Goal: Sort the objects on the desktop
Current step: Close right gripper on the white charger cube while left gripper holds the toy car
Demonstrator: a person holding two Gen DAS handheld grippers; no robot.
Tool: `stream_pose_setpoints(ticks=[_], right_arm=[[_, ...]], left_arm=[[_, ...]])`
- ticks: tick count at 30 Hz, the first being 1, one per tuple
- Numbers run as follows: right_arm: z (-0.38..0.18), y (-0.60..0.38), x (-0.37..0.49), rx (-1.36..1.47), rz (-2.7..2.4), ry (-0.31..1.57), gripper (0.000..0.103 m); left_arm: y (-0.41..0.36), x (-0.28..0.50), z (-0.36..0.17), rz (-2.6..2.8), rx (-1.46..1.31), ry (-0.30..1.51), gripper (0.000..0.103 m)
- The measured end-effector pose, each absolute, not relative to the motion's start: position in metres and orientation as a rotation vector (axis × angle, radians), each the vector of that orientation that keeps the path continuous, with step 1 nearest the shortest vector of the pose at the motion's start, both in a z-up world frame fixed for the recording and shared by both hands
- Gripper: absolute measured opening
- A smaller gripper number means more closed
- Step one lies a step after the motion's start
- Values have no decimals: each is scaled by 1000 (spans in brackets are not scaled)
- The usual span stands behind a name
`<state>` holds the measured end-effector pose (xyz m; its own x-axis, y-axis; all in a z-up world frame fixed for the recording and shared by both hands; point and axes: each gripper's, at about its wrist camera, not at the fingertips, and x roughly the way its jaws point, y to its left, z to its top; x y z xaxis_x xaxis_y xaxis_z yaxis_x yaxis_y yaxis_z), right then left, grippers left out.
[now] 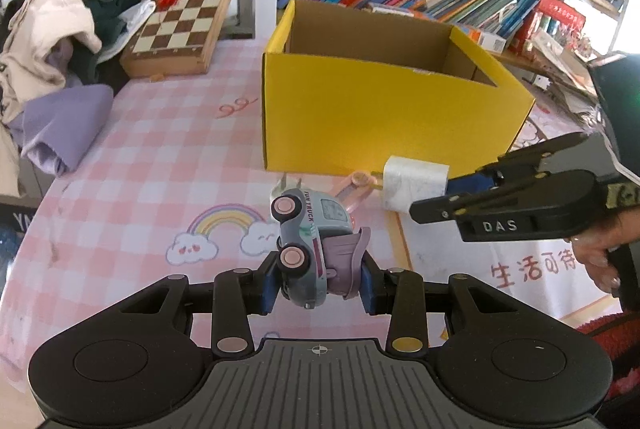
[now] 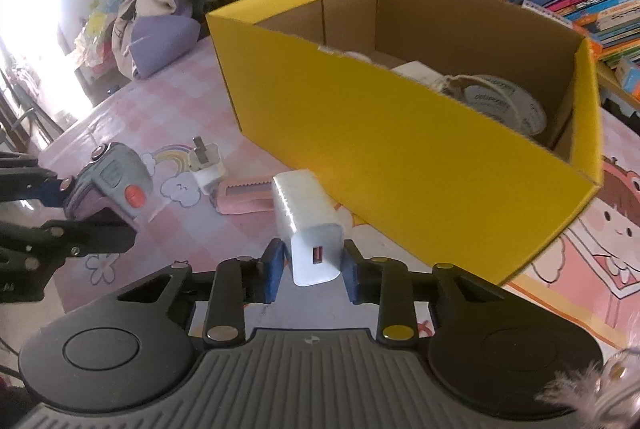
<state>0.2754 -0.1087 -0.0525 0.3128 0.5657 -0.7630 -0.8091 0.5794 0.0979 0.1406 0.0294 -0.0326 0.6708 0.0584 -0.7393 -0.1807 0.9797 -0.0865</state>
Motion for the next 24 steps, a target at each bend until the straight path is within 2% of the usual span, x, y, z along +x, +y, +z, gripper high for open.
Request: stream_pose_setpoints(ticks=[17,20,21,24], right_arm=[[-44,-128,261,-318,901,843,25],[-49,-125,262,-324,895,862,27],[-51,-124,262,-326,894,868,31],[-56,-119,264,-333,894,875,31]], left_arm=[[22,132,-27,95,-156,790,37],[22,132,-28,90,-155,795,37],[22,132,-28,89,-155,798,37],[21,131,-30,89,-152,806,37]])
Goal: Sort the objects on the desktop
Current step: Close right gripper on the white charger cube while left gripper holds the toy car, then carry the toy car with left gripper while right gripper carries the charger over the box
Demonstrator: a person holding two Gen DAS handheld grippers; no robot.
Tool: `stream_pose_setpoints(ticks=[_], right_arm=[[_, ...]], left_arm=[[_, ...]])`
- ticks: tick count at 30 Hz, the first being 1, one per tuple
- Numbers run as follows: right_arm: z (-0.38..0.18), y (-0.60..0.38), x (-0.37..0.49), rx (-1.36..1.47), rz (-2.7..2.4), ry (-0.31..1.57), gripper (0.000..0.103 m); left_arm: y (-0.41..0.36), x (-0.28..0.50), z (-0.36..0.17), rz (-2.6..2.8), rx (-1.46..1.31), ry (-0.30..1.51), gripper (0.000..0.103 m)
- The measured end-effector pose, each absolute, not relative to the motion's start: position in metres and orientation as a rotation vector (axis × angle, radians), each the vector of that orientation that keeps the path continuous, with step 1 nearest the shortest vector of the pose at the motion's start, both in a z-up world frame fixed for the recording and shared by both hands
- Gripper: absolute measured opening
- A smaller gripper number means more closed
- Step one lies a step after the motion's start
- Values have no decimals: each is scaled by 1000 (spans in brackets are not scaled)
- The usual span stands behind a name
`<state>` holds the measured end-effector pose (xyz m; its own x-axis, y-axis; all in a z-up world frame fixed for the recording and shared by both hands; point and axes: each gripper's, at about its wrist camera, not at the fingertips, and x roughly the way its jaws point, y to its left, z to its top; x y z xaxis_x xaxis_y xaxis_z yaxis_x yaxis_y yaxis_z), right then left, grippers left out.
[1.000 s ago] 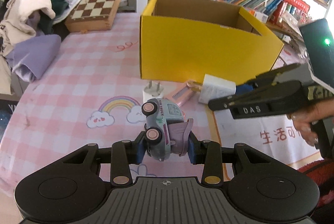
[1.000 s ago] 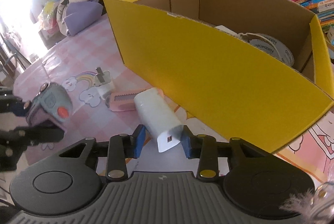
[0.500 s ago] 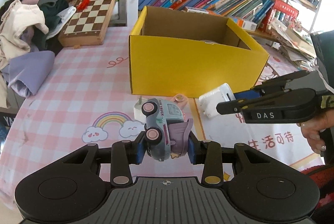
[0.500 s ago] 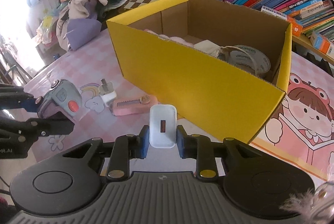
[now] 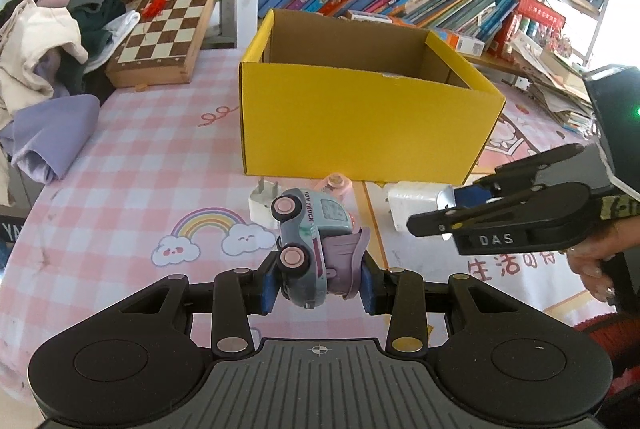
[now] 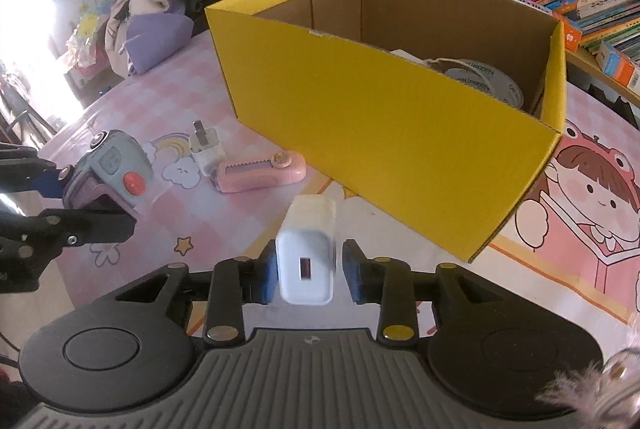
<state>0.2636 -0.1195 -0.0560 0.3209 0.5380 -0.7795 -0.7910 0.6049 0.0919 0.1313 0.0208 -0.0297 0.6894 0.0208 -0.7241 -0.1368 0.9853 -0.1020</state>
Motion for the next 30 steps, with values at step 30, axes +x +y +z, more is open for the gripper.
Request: stream_pose_setpoints(ticks=[30], right_arm=[[21,-163,235,-208,854,705,25]], left_arm=[[13,130,24,-31,-129,641,37]])
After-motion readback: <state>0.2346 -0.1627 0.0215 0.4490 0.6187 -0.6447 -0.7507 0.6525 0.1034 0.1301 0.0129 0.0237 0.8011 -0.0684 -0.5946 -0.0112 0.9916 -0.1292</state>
